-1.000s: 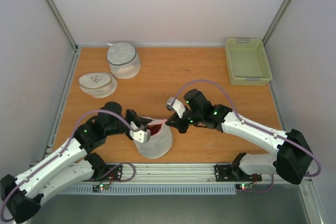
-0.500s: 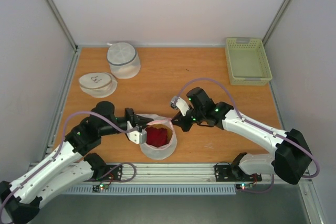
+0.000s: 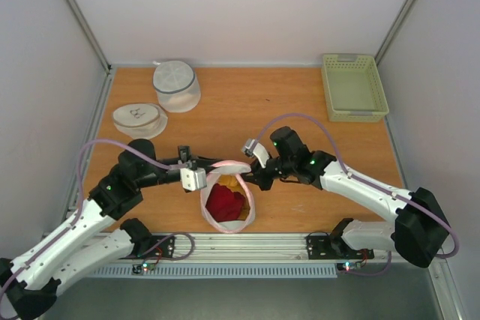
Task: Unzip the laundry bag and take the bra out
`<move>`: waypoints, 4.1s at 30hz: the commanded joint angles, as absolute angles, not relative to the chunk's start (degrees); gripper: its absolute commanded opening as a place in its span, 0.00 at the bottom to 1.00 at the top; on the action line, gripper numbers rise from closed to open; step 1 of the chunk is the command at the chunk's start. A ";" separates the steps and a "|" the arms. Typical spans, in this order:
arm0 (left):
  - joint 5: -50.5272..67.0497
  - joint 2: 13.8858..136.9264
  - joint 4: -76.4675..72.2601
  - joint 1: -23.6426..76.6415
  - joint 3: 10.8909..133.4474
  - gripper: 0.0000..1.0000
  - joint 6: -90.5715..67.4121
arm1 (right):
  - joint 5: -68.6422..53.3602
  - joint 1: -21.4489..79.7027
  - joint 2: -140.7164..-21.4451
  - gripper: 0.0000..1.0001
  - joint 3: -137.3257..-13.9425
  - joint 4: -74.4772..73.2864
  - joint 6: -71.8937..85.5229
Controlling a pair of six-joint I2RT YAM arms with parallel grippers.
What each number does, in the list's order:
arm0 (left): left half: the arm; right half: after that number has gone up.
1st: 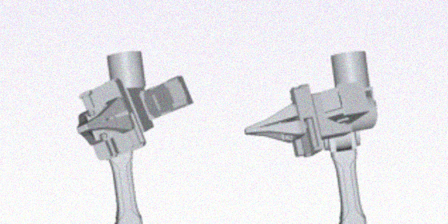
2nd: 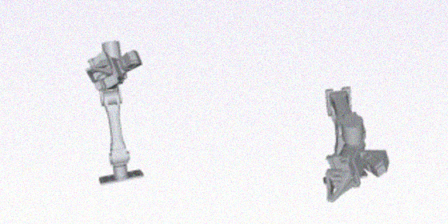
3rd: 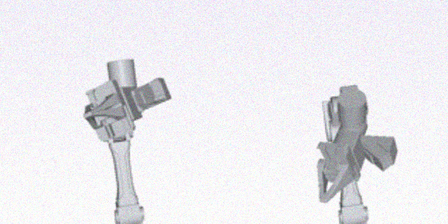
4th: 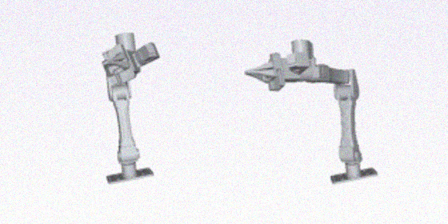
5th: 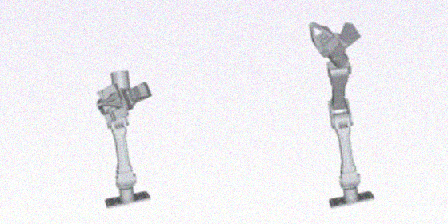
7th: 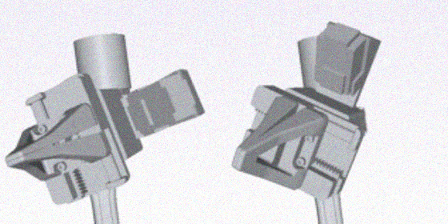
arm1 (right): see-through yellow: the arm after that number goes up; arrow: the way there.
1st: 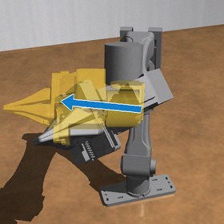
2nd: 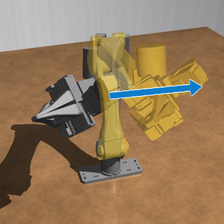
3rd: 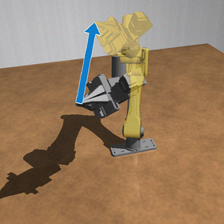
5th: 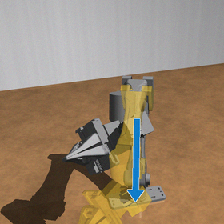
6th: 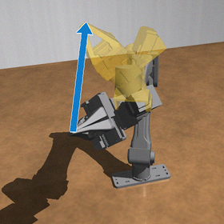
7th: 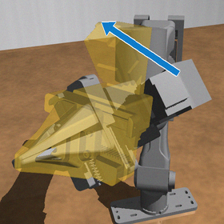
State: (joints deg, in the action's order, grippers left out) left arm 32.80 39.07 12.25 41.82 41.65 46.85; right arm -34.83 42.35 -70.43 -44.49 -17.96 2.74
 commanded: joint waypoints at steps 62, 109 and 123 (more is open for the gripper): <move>8.50 33.99 4.86 32.49 34.73 0.01 -9.96 | -8.70 52.74 -68.02 0.65 -55.57 -23.07 -2.49; 9.49 31.01 0.61 30.74 29.25 0.01 -10.15 | -2.12 63.50 -85.96 0.64 -57.85 -28.25 35.27; 5.96 30.87 0.81 30.07 28.53 0.01 -8.19 | -3.74 63.29 -85.78 0.01 -66.13 -32.14 21.71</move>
